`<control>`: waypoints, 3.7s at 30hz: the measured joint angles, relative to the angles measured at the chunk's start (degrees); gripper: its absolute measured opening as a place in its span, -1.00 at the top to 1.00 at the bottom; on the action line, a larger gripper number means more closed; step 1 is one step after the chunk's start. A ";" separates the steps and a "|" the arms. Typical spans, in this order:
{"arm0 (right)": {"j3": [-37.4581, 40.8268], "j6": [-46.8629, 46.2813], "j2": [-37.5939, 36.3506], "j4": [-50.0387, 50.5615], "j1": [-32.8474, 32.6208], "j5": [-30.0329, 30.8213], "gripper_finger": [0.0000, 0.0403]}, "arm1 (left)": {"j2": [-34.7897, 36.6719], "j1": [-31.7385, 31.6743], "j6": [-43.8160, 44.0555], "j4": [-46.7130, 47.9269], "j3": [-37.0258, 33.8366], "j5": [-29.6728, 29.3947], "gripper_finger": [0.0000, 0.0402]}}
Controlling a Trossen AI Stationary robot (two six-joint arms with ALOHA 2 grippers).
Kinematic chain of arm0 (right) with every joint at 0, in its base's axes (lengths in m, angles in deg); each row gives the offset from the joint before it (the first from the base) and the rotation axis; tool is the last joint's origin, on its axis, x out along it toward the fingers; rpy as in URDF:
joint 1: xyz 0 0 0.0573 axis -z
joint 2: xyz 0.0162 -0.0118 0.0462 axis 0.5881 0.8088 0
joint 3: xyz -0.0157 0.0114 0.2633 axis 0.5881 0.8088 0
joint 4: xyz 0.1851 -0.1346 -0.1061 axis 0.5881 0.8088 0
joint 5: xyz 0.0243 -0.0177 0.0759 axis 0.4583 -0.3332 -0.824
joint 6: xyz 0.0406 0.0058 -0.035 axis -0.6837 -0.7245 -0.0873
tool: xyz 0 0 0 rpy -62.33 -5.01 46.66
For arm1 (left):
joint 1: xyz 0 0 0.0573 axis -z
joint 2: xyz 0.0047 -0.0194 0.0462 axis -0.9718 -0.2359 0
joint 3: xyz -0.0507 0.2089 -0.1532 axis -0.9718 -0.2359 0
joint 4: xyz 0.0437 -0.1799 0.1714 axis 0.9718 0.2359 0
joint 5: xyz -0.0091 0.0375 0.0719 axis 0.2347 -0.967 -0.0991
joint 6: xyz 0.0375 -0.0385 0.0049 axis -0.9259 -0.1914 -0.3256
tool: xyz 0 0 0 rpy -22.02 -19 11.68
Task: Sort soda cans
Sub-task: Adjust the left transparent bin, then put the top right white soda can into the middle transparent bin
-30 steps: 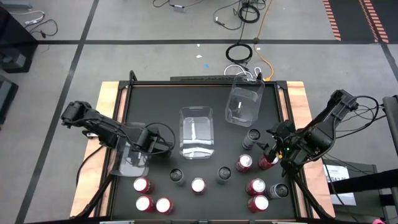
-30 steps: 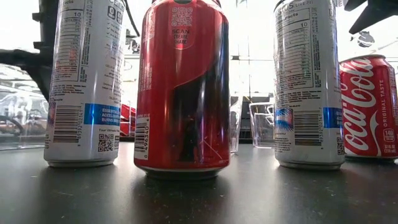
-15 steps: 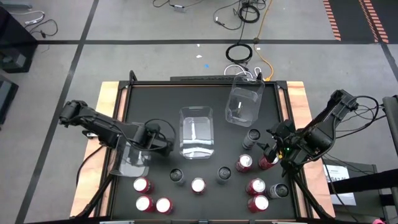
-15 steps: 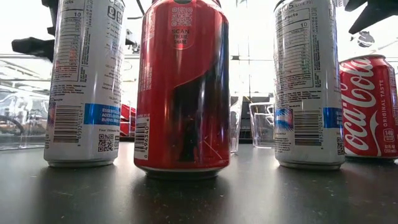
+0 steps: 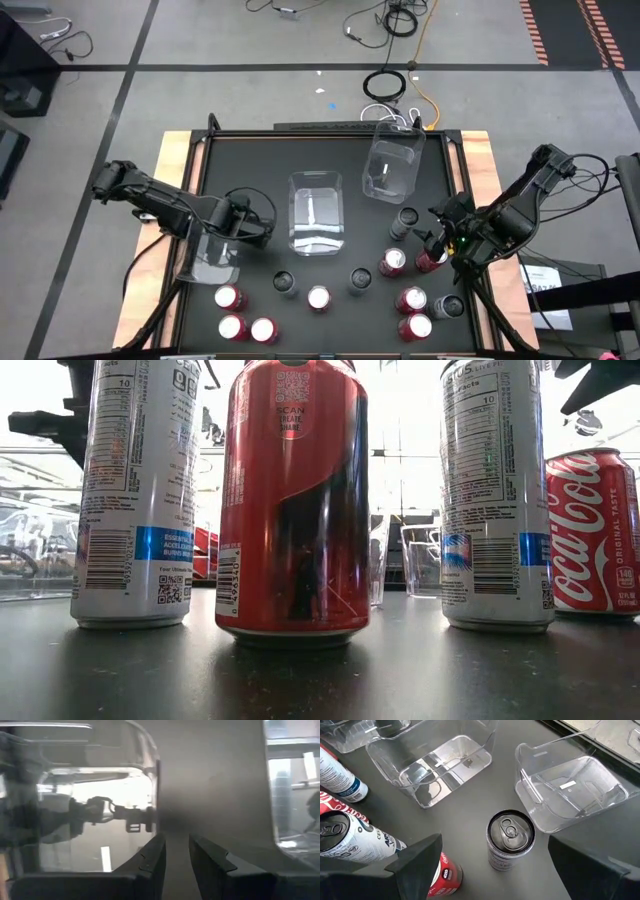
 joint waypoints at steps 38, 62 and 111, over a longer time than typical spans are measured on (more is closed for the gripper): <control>0.00 0.71 -0.02 0.46 0.00 0.00 -0.77 | -0.02 -16.01 -4.36 -14.21 -7.16 6.12 0.96; 0.00 1.03 -0.04 2.80 0.00 -0.32 -0.77 | -21.84 -26.22 -19.64 -8.64 16.58 6.23 0.96; 0.02 -0.64 -0.04 -2.44 0.00 0.10 -0.77 | 1.55 -25.31 -37.42 -7.94 18.53 0.32 0.74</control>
